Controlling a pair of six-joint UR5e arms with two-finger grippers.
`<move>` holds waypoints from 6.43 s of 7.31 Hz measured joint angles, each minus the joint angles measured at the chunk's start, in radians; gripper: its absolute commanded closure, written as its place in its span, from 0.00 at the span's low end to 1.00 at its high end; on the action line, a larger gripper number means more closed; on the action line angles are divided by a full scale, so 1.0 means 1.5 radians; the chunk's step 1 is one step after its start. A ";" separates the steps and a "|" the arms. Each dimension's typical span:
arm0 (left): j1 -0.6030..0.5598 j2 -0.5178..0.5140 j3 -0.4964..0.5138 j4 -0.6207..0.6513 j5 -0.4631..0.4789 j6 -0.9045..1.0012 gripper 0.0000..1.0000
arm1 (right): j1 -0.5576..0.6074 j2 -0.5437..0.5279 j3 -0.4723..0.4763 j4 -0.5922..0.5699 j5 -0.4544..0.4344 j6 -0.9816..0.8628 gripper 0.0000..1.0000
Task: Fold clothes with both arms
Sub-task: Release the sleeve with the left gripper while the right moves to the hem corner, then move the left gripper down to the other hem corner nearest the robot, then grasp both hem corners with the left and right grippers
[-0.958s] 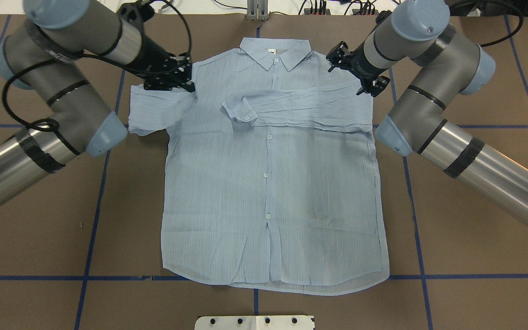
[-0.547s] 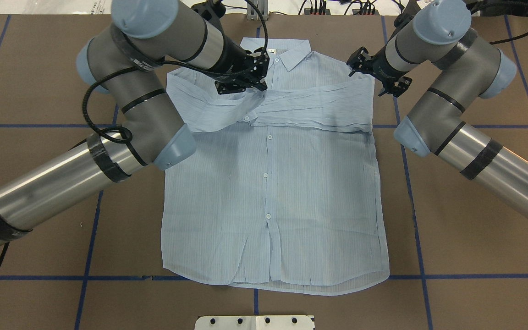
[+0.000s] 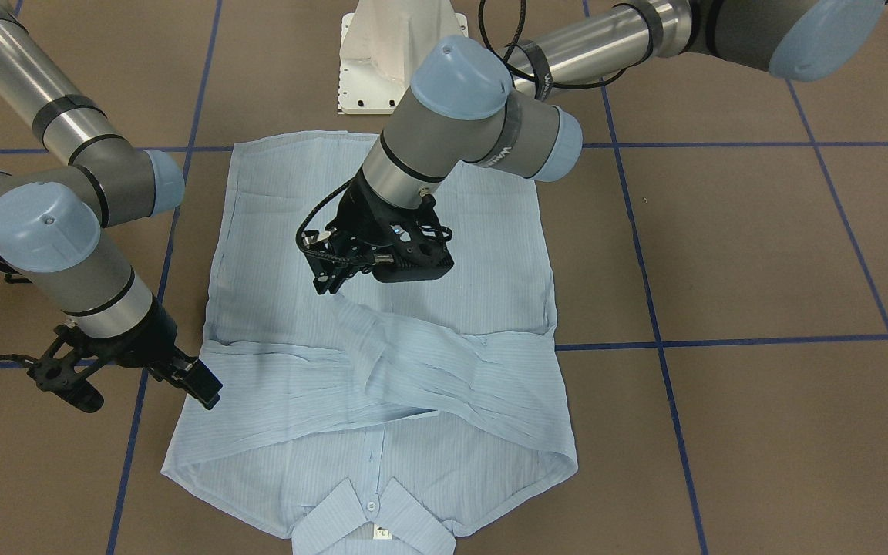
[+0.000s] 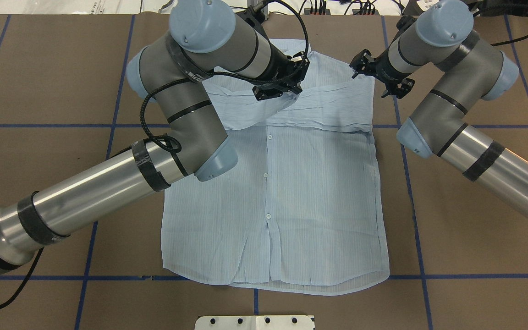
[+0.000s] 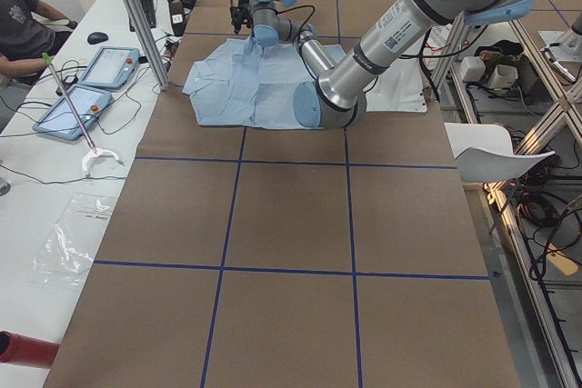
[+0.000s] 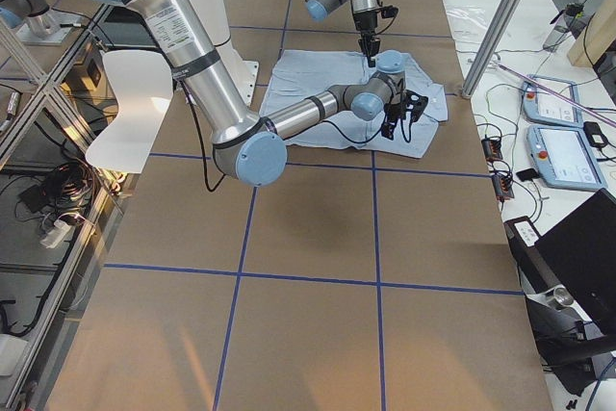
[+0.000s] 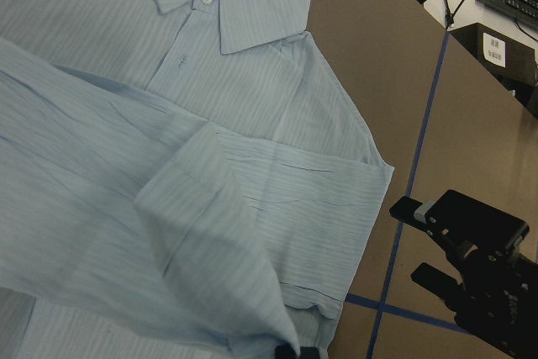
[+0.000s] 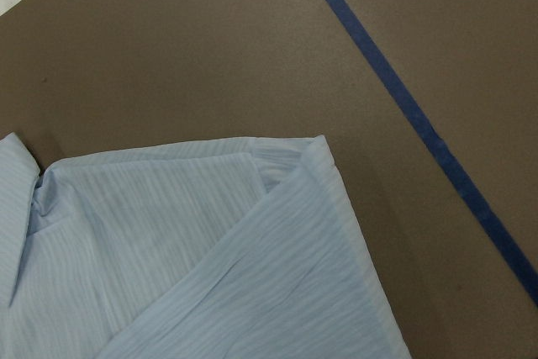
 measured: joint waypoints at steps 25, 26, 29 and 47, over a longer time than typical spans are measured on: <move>0.005 0.236 -0.228 0.023 0.051 0.084 0.34 | -0.487 -0.450 0.470 -0.001 -0.243 0.419 1.00; 0.005 0.240 -0.234 0.025 0.051 0.084 0.34 | -0.485 -0.450 0.474 -0.001 -0.241 0.418 1.00; 0.063 0.357 -0.407 0.133 0.089 0.080 0.34 | -0.479 -0.457 0.488 -0.001 -0.235 0.418 1.00; 0.336 0.540 -0.502 0.273 0.288 -0.105 1.00 | -0.453 -0.482 0.490 0.000 -0.202 0.413 1.00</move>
